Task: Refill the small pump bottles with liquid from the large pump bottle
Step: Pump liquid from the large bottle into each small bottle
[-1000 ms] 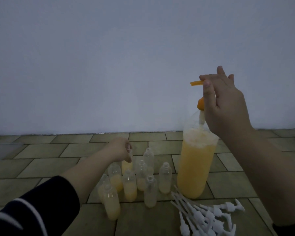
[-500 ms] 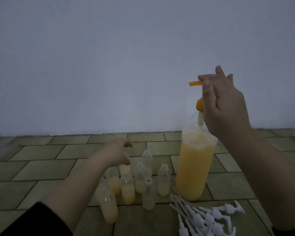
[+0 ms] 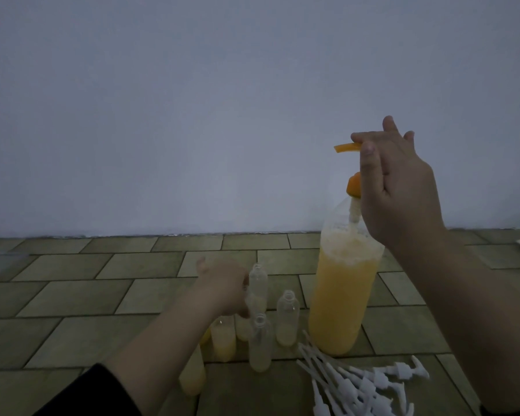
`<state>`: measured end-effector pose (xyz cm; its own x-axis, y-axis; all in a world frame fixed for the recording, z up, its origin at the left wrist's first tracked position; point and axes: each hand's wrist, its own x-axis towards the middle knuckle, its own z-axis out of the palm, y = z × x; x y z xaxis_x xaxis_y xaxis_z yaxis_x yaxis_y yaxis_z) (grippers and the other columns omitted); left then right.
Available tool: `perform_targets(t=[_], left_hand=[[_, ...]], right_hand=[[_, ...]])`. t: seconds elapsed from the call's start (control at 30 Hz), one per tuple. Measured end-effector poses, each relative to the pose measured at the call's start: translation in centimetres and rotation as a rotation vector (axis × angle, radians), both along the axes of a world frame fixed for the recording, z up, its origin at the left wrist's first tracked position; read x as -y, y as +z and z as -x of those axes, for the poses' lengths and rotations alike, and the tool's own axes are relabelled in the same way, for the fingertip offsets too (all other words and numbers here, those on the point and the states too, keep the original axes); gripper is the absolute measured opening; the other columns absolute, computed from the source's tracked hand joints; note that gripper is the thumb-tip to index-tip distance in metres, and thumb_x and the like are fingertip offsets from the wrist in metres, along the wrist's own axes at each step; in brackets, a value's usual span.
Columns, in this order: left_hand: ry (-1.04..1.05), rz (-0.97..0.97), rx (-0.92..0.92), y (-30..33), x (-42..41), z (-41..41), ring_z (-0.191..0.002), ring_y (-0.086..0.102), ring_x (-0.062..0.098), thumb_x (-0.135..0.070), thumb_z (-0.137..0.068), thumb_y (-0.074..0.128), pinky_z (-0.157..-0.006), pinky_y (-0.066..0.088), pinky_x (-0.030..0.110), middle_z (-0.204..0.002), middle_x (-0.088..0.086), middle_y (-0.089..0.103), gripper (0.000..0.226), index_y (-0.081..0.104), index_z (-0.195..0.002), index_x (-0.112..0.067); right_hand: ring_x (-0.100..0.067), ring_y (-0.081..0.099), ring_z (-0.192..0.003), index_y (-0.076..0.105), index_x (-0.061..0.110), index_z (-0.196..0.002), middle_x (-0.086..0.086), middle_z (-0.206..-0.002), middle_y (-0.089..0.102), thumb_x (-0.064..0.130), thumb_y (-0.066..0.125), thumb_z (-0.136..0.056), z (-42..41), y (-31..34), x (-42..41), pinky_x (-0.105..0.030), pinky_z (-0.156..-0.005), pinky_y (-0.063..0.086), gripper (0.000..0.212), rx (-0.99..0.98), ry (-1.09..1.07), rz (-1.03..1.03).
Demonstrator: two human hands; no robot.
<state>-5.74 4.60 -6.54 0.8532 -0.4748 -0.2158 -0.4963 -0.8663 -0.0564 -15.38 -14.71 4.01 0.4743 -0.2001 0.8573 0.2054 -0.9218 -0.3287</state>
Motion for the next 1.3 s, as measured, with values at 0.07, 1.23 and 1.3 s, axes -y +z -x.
perform_targets(t=[0.07, 1.23, 1.3], left_hand=[[-0.012, -0.001, 0.004, -0.5, 0.2, 0.2, -0.124, 0.046, 0.02, -0.047, -0.076, 0.068, -0.111, 0.001, 0.057, -0.12, -0.006, 0.059, 0.05, 0.055, -0.121, -0.027], [-0.214, 1.101, -0.068, 9.0, 4.2, 3.5, -0.106, 0.045, 0.011, -0.034, -0.099, 0.038, -0.089, 0.041, 0.026, -0.123, -0.006, 0.039, 0.048, 0.021, -0.143, -0.023], [-0.222, 1.071, 0.018, 9.3, 4.4, 3.8, -0.103, 0.045, 0.011, -0.031, -0.099, 0.04, -0.09, 0.041, 0.027, -0.12, -0.008, 0.038, 0.048, 0.023, -0.143, -0.025]], right_hand=[[-0.005, 0.021, -0.133, 0.059, 0.006, -0.118, -0.005, -0.127, 0.058, 0.027, 0.025, -0.101, 0.0, 0.0, 0.0, -0.011, -0.111, 0.001, 0.043, 0.003, 0.001, 0.001], [-0.019, 0.027, -0.14, 0.057, 0.008, -0.124, -0.006, -0.132, 0.056, 0.032, 0.023, -0.1, 0.0, -0.1, -0.4, -0.01, -0.111, 0.0, 0.048, -0.001, -0.014, -0.007], [-0.019, 0.027, -0.141, 0.057, 0.008, -0.124, -0.006, -0.133, 0.055, 0.03, 0.024, -0.1, 0.1, -0.1, -0.4, -0.009, -0.11, -0.001, 0.046, -0.004, -0.018, -0.002]])
